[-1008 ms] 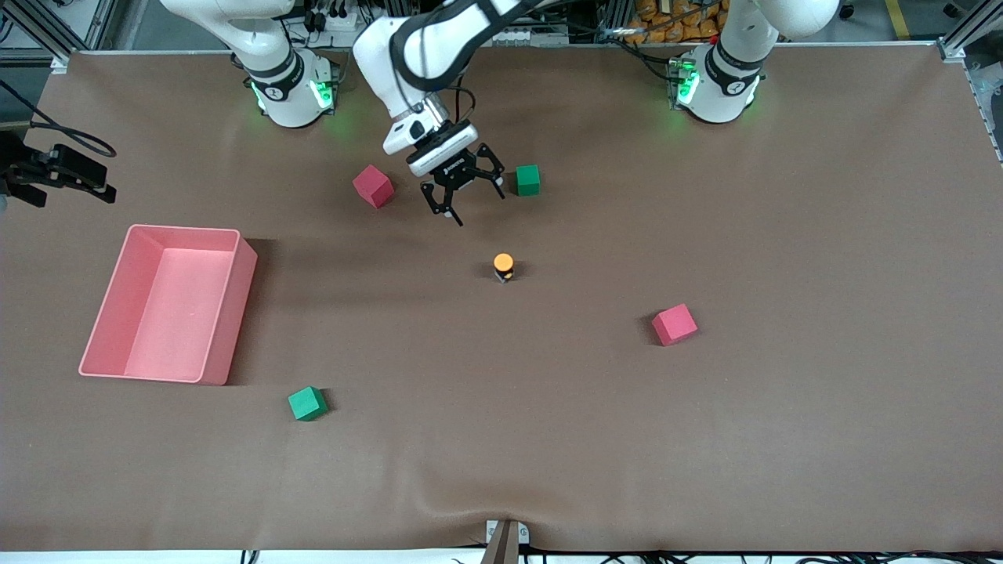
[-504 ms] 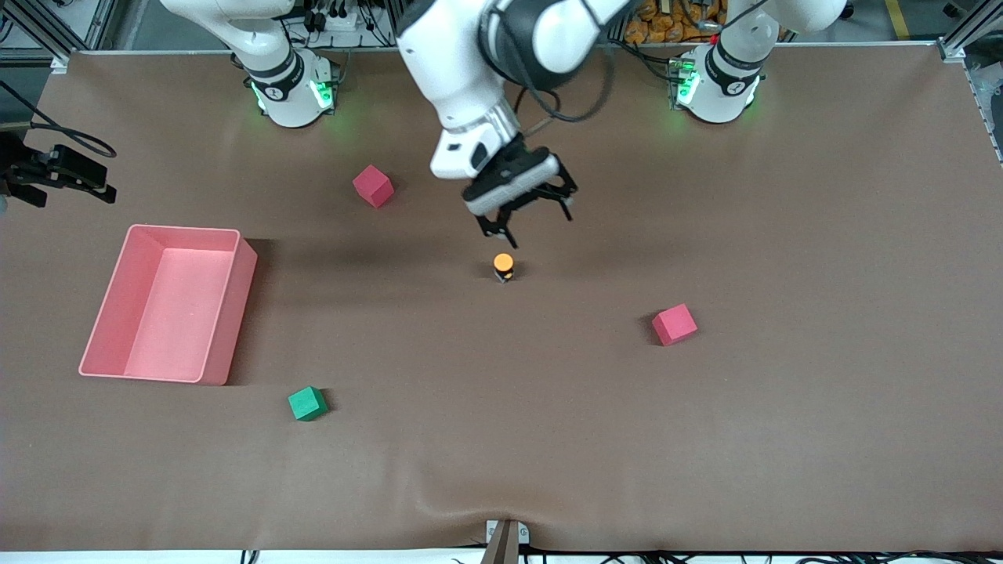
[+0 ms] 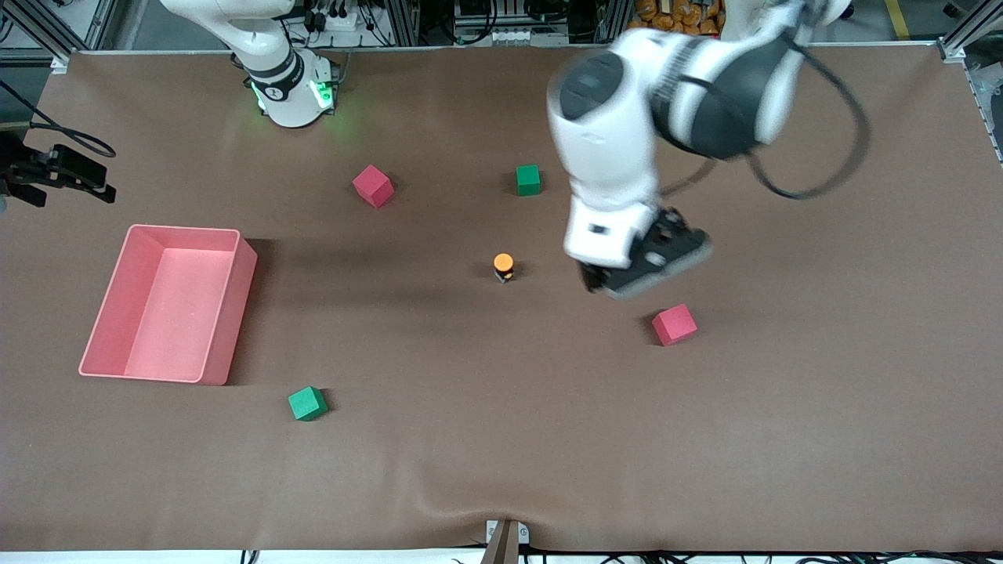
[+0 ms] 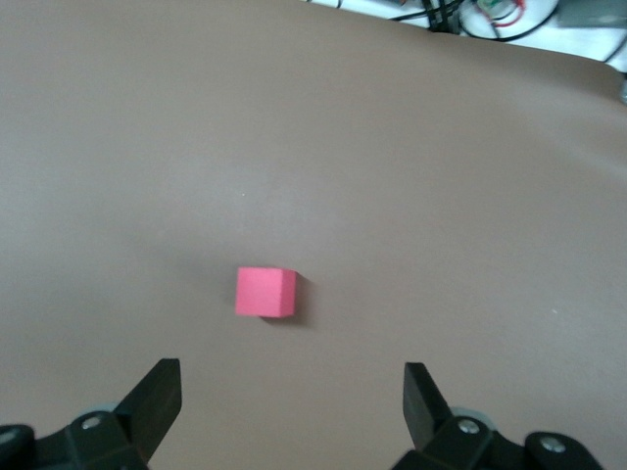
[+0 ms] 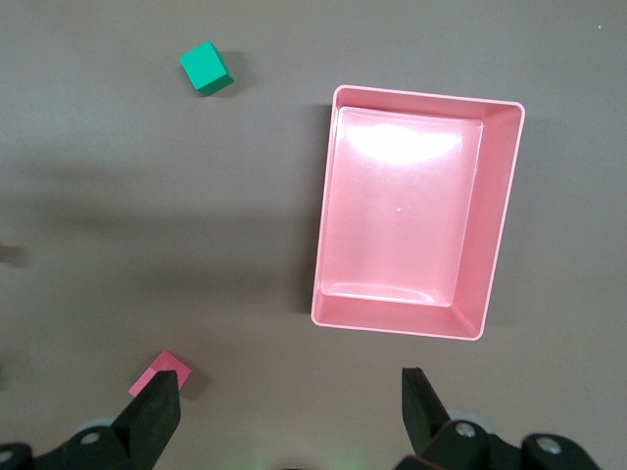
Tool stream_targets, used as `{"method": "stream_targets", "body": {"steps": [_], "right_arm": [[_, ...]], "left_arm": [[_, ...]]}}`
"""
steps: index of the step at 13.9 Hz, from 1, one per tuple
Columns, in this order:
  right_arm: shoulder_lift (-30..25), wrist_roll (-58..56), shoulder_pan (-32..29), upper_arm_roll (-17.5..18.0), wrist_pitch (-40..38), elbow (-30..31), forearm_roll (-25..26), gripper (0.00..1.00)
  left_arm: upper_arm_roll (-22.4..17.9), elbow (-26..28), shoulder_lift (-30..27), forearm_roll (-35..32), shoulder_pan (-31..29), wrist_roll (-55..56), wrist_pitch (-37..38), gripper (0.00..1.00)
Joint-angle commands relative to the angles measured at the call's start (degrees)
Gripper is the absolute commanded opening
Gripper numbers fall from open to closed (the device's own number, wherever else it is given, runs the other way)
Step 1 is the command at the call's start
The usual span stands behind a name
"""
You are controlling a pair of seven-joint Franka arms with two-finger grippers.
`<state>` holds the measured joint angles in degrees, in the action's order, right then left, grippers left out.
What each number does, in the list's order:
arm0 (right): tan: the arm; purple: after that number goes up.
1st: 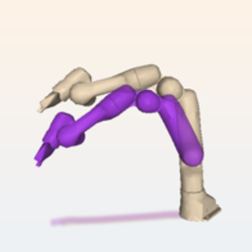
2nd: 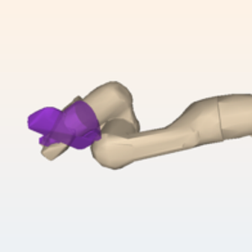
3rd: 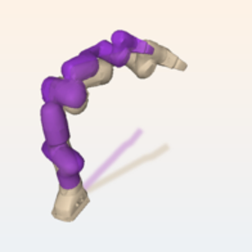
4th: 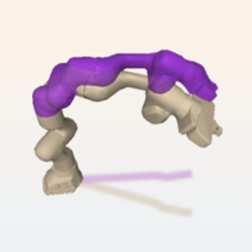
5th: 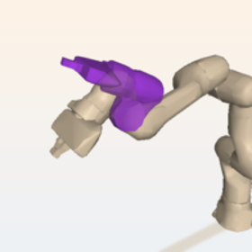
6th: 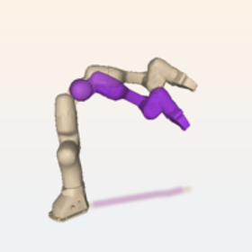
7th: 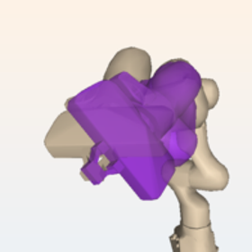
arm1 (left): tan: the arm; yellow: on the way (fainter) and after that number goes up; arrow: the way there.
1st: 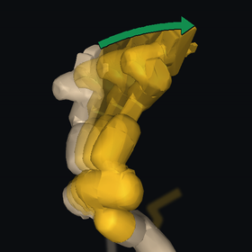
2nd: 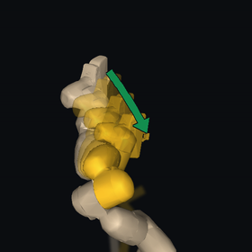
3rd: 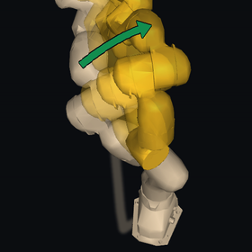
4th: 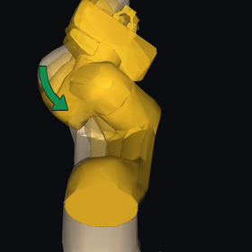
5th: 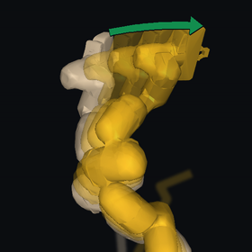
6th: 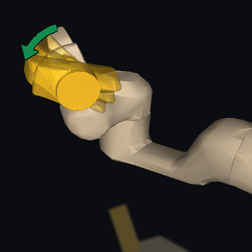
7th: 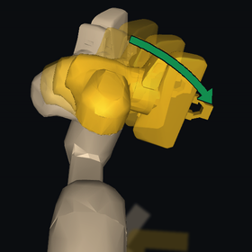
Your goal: Place and upright button with both arms
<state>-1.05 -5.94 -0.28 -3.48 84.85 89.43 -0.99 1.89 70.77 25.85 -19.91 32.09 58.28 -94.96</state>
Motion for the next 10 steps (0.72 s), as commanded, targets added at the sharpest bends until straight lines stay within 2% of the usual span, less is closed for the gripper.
{"method": "stream_targets", "body": {"steps": [1, 6, 9, 10], "right_arm": [[0.2, 0.5, -0.3, 0.2, -0.6, -0.8, -0.1, 1.00], [0.2, 0.5, -0.3, 0.2, -0.6, -0.8, -0.1, 1.00], [0.2, 0.5, -0.3, 0.2, -0.6, -0.8, -0.1, 1.00], [0.2, 0.5, -0.3, 0.2, -0.6, -0.8, -0.1, 1.00]], "left_arm": [[0.9, 1.7, -1.3, 3.9, -6.9, -5.0, -1.6, 1.00], [1.4, 1.7, -1.0, 8.3, -15.9, -17.8, -5.7, 1.00], [1.8, 2.0, -2.5, 9.6, -18.1, -19.9, -5.6, 1.00], [4.2, 2.0, -2.7, 9.6, -20.3, -19.9, -5.5, 1.00]]}}
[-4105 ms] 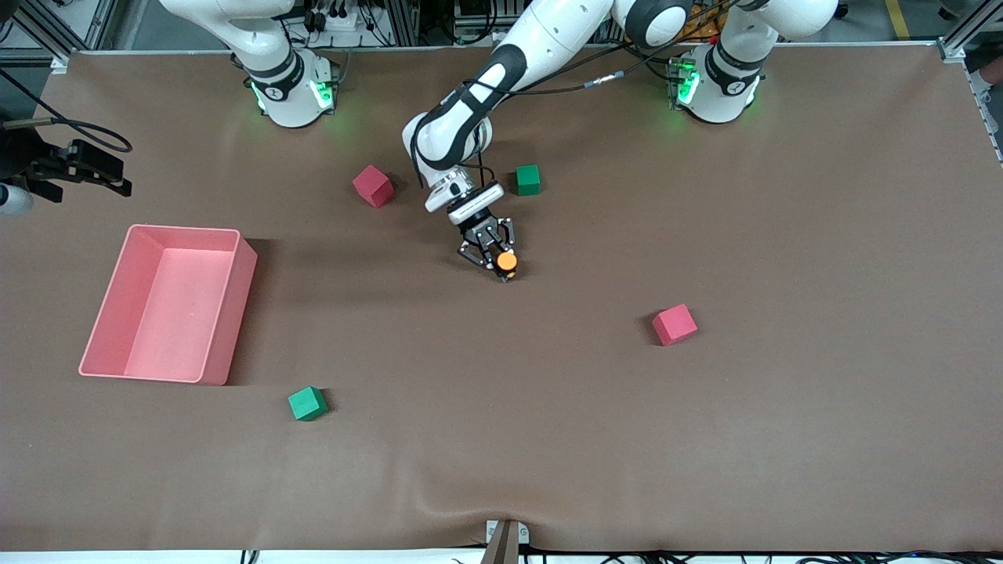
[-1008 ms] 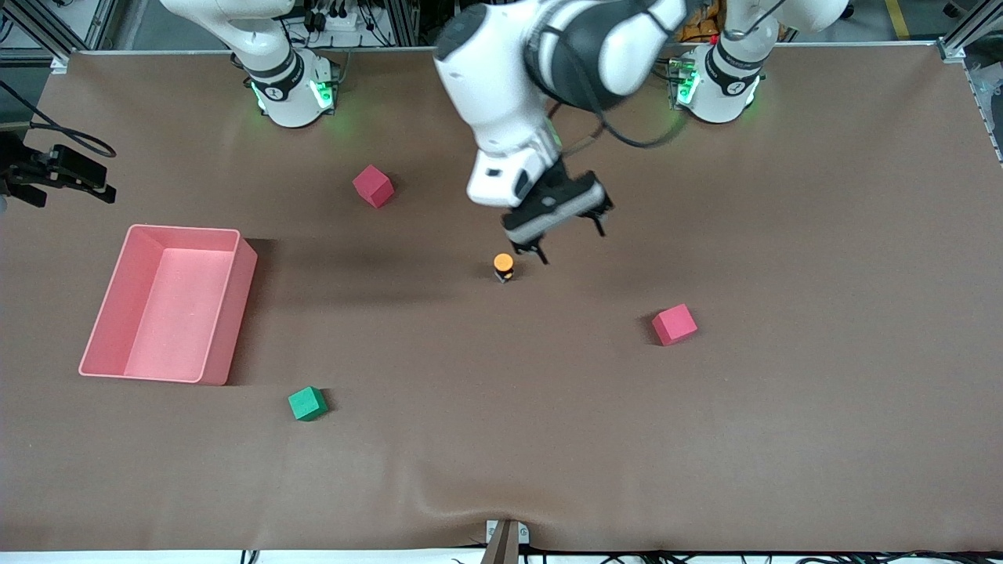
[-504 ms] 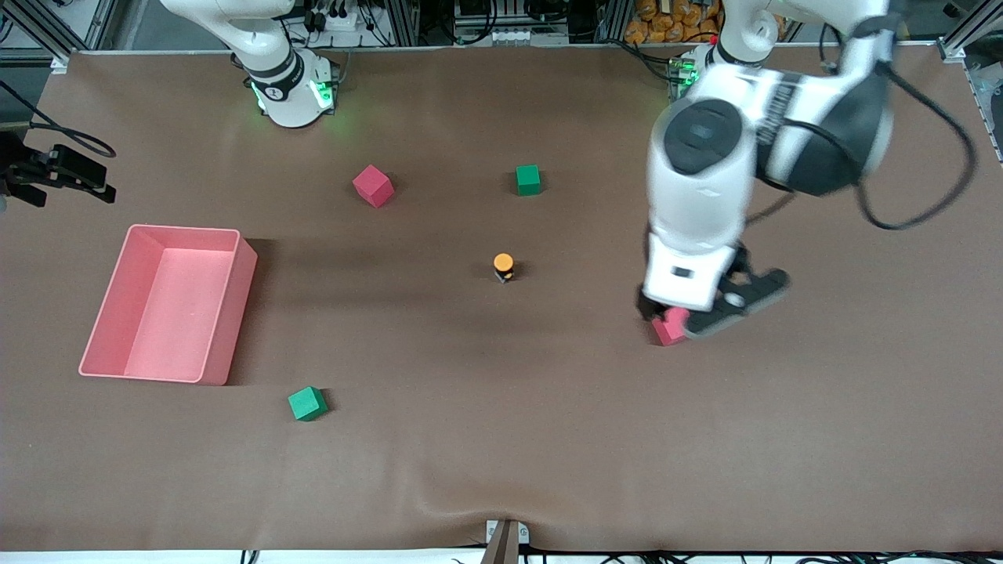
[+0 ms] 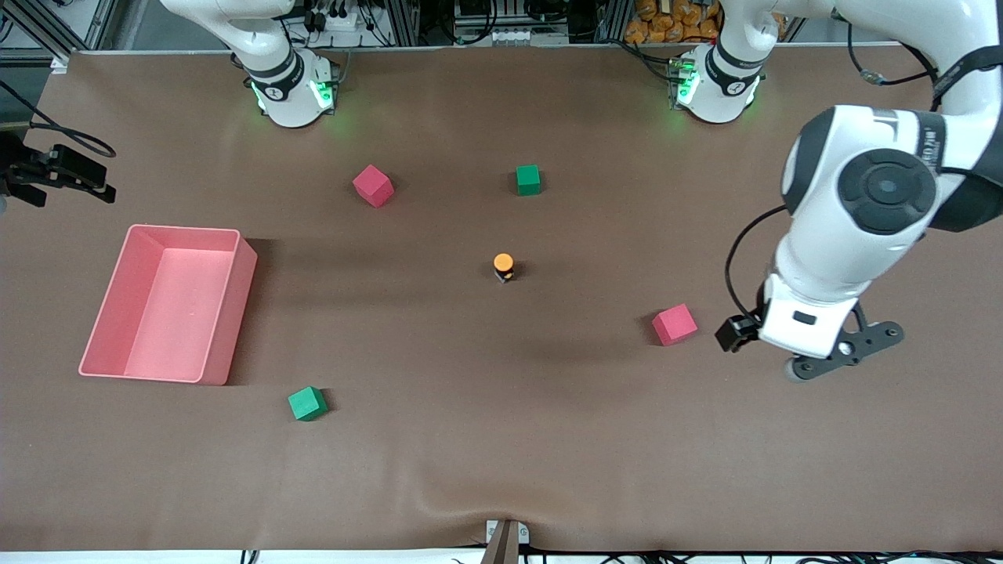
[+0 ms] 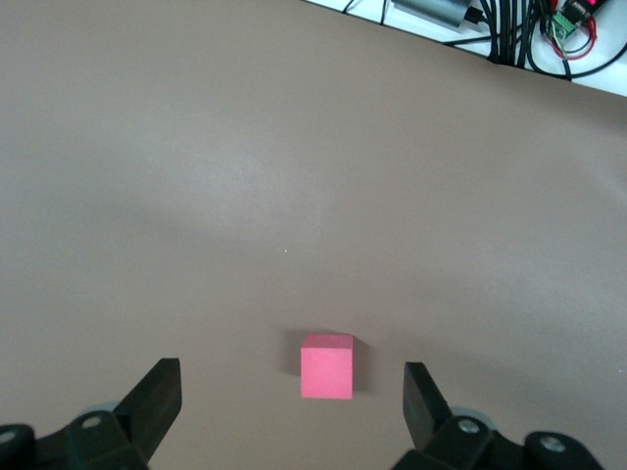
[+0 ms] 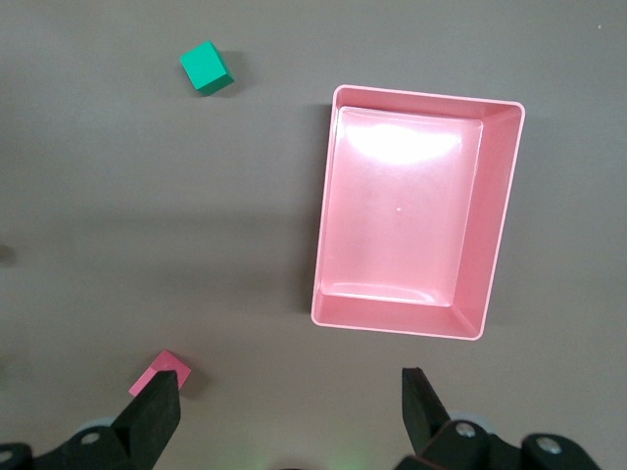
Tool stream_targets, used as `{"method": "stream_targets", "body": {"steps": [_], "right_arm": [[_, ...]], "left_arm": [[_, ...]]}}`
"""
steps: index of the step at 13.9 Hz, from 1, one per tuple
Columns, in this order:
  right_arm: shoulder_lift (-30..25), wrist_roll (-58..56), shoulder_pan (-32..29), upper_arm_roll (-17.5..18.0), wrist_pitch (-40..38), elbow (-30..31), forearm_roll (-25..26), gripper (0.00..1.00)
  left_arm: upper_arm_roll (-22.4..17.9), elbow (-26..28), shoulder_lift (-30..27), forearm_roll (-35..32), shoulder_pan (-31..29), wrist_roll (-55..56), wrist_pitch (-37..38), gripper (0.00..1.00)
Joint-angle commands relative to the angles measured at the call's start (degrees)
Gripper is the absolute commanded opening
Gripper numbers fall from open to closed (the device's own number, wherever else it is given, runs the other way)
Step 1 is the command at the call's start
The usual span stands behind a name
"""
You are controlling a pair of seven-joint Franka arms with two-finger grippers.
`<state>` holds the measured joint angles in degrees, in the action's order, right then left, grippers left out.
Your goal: Place and upright button with both arms
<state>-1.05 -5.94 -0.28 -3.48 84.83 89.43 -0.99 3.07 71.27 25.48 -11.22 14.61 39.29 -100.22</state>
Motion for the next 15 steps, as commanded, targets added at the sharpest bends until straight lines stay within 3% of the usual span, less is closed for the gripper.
{"method": "stream_targets", "body": {"steps": [1, 3, 8, 10, 15], "right_arm": [[0.2, 0.5, -0.3, 0.2, -0.6, -0.8, -0.1, 1.00], [0.2, 0.5, -0.3, 0.2, -0.6, -0.8, -0.1, 1.00], [0.2, 0.5, -0.3, 0.2, -0.6, -0.8, -0.1, 1.00], [0.2, 0.5, -0.2, 0.2, -0.6, -0.8, -0.1, 1.00], [0.2, 0.5, -0.2, 0.2, -0.6, -0.8, 0.0, 1.00]], "left_arm": [[6.0, 1.6, -2.7, 0.9, -6.1, -1.5, -0.2, 1.00], [10.1, 2.6, -4.3, 1.2, -10.6, -3.9, 0.3, 1.00], [12.5, 8.3, -12.9, 4.4, -14.4, -7.3, 4.8, 1.00], [12.1, 13.1, -19.1, 5.5, -13.8, -7.8, 7.3, 1.00], [4.2, 21.8, -29.3, 10.3, -12.2, -17.4, 8.0, 1.00]]}}
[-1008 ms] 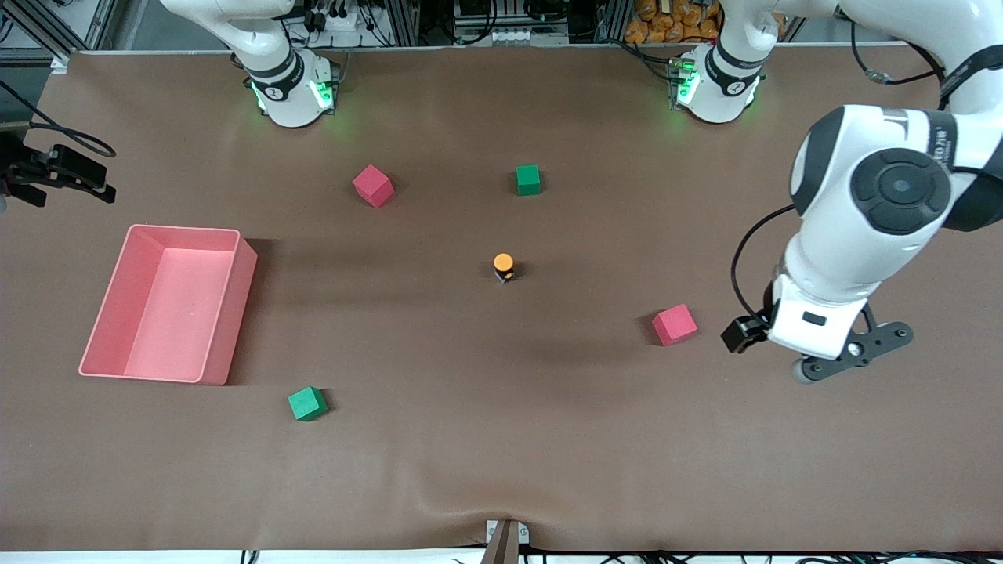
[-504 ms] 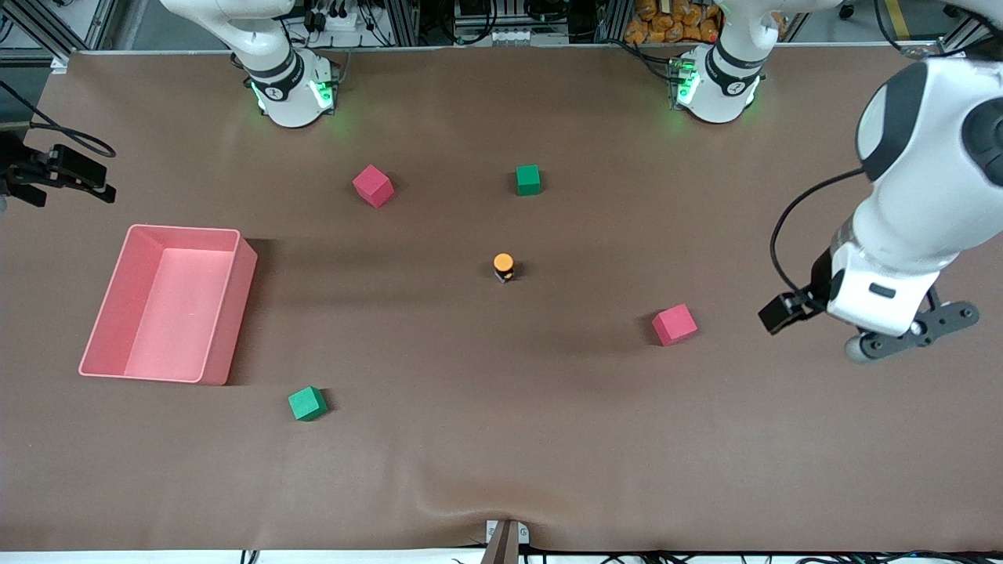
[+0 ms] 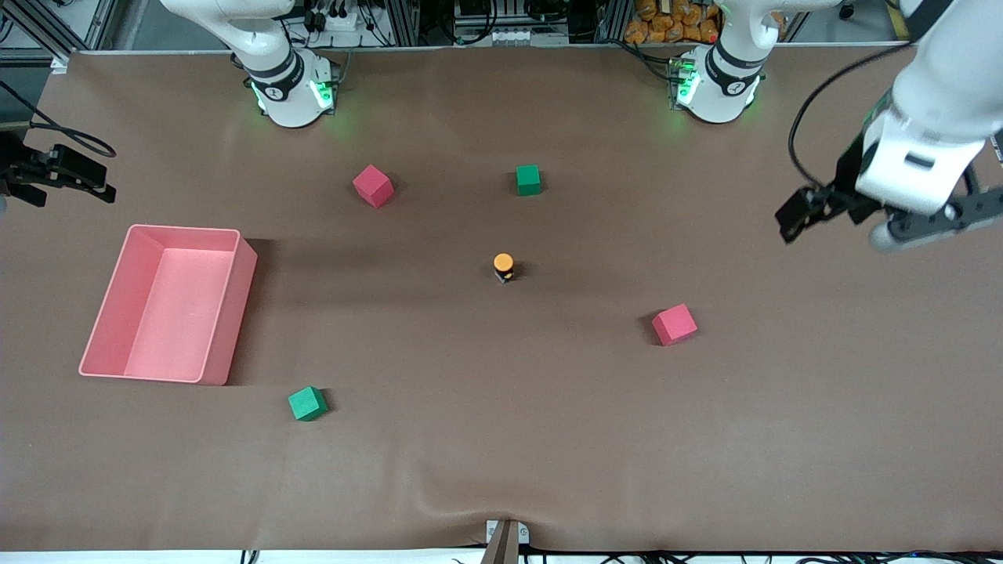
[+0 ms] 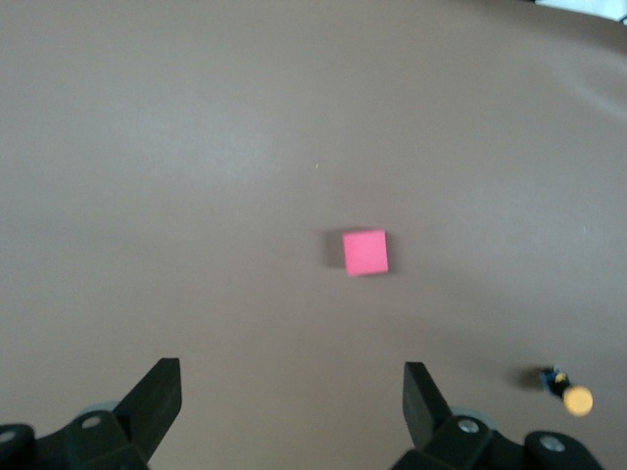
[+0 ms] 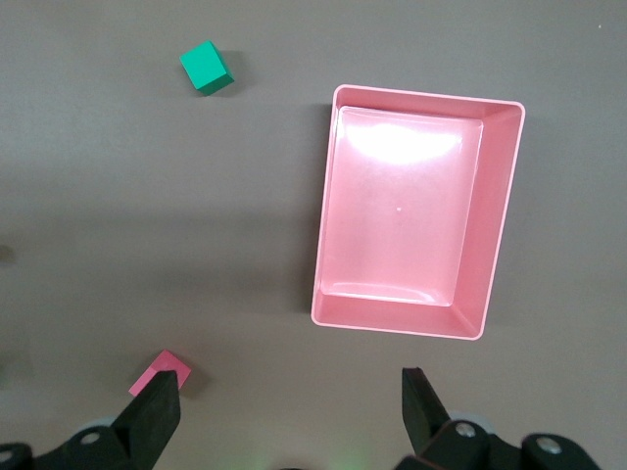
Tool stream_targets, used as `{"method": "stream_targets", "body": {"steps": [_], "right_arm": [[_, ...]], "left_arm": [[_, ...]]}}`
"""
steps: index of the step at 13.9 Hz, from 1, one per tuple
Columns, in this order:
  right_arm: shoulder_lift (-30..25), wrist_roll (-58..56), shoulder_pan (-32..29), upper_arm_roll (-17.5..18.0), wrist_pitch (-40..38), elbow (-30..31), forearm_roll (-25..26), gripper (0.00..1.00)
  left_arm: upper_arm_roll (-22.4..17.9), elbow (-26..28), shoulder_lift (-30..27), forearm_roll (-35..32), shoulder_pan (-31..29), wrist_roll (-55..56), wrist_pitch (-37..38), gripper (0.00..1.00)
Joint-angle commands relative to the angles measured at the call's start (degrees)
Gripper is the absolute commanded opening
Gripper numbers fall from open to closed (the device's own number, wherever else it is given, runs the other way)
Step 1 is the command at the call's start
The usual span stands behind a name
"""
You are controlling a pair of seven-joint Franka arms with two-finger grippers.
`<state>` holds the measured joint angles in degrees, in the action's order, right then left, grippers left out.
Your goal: Place and upright button with both arms
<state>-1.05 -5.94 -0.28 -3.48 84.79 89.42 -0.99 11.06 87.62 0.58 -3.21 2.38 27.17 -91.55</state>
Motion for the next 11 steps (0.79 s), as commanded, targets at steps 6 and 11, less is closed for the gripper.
{"method": "stream_targets", "body": {"steps": [6, 11], "right_arm": [[0.2, 0.5, -0.2, 0.2, -0.6, -0.7, 0.0, 1.00], [0.2, 0.5, -0.2, 0.3, -0.6, -0.7, 0.0, 1.00]], "left_arm": [[-10.3, 4.9, -5.2, 1.5, 0.0, -19.0, 1.1, 1.00], [-13.6, 1.3, -4.2, 1.0, 0.0, -26.2, 1.6, 1.00]]}}
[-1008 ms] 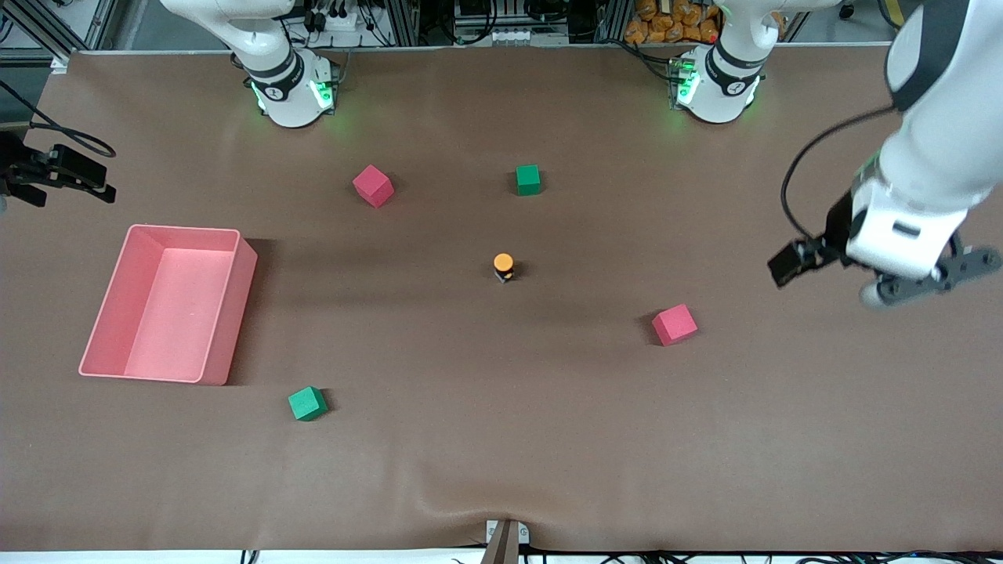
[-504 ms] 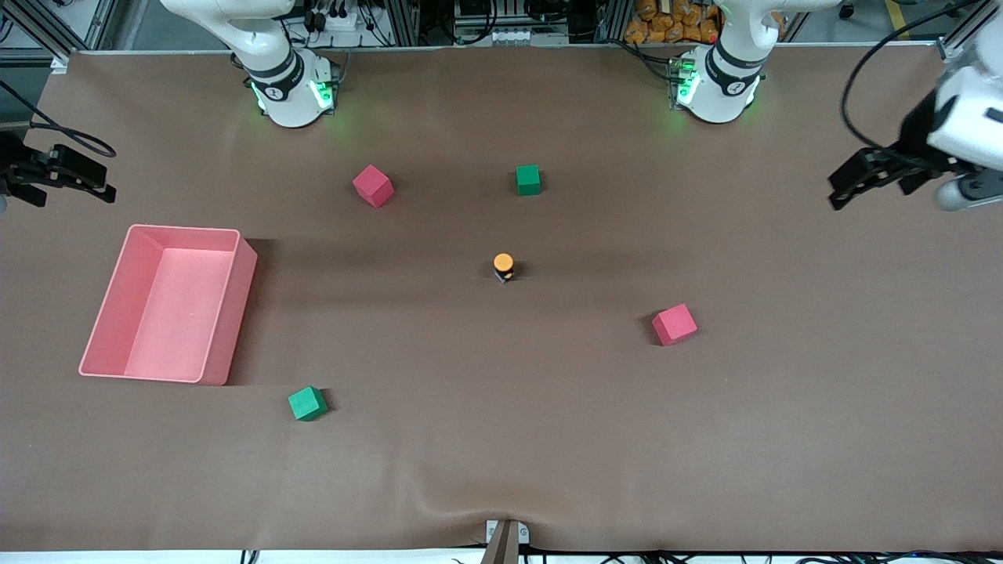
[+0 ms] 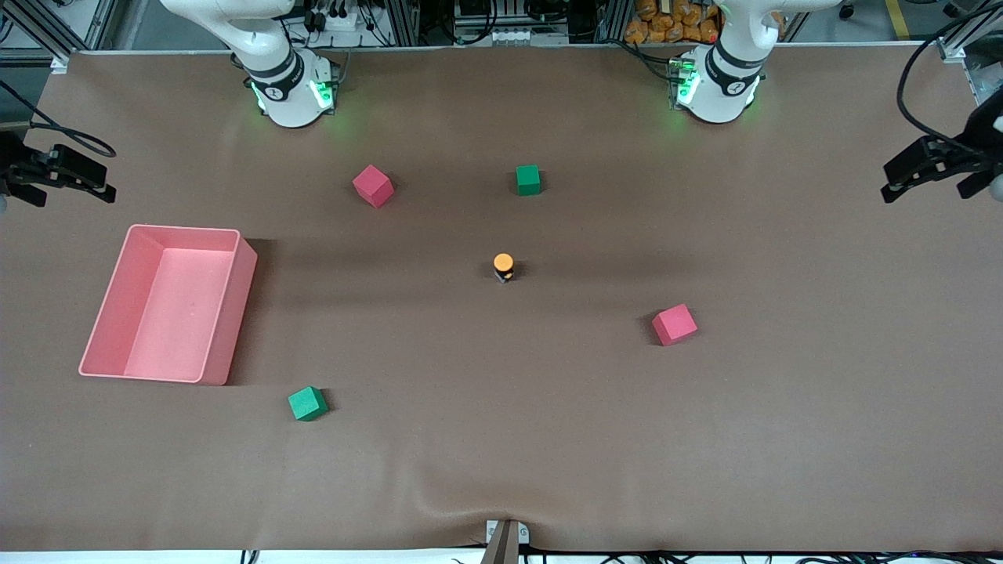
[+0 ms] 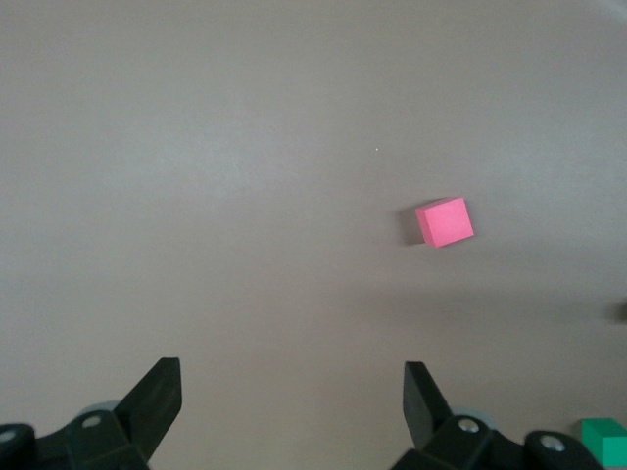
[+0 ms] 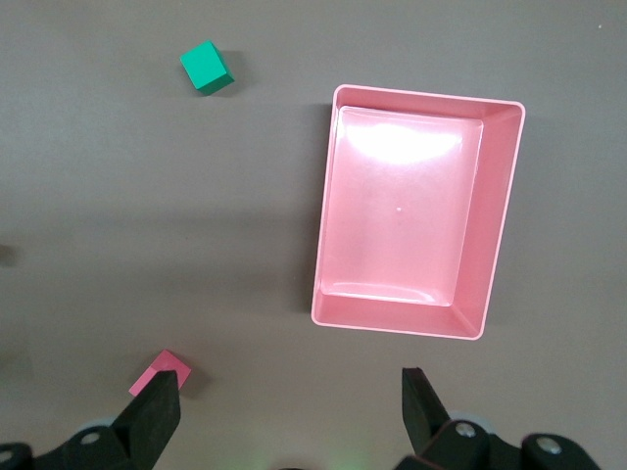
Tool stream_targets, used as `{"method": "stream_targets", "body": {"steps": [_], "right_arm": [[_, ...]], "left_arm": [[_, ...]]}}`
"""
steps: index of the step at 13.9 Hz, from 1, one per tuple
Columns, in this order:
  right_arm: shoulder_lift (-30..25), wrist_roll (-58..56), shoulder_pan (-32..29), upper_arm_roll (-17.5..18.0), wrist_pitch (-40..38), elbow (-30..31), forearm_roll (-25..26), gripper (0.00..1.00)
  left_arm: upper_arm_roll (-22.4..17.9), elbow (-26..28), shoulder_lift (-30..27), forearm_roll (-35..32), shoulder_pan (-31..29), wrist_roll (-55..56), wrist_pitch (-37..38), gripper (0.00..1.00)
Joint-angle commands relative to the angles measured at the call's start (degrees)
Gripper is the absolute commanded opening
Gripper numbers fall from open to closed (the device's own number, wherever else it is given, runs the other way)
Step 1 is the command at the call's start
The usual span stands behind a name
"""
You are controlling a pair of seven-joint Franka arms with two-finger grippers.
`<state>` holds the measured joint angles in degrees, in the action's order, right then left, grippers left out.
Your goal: Place and upright button with both arms
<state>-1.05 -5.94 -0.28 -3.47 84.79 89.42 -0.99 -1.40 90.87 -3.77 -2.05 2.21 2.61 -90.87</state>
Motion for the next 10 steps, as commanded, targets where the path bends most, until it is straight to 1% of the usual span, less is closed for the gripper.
{"method": "stream_targets", "body": {"steps": [1, 2, 3, 5, 10], "right_arm": [[0.2, 0.5, -0.2, 0.3, -0.5, -0.8, 0.0, 1.00], [0.2, 0.5, -0.2, 0.3, -0.6, -0.8, 0.0, 1.00], [0.2, 0.5, -0.2, 0.3, -0.6, -1.2, 0.0, 1.00], [0.2, 0.5, -0.2, 0.3, -0.5, -1.2, 0.0, 1.00], [0.2, 0.5, -0.2, 0.3, -0.6, -1.4, 0.1, 1.00]], "left_arm": [[-2.0, -1.8, 0.3, -0.1, 0.2, -2.8, 1.3, 1.00], [-2.9, -1.6, 0.4, 0.3, 0.2, -5.3, 1.5, 1.00], [-2.9, -1.1, 0.5, 0.9, 0.3, -5.1, 2.2, 1.00], [-1.5, -0.6, 0.8, 1.2, 0.6, -0.1, 2.3, 1.00], [-1.1, -0.8, 0.4, 1.2, 0.4, 0.0, 2.4, 1.00]]}}
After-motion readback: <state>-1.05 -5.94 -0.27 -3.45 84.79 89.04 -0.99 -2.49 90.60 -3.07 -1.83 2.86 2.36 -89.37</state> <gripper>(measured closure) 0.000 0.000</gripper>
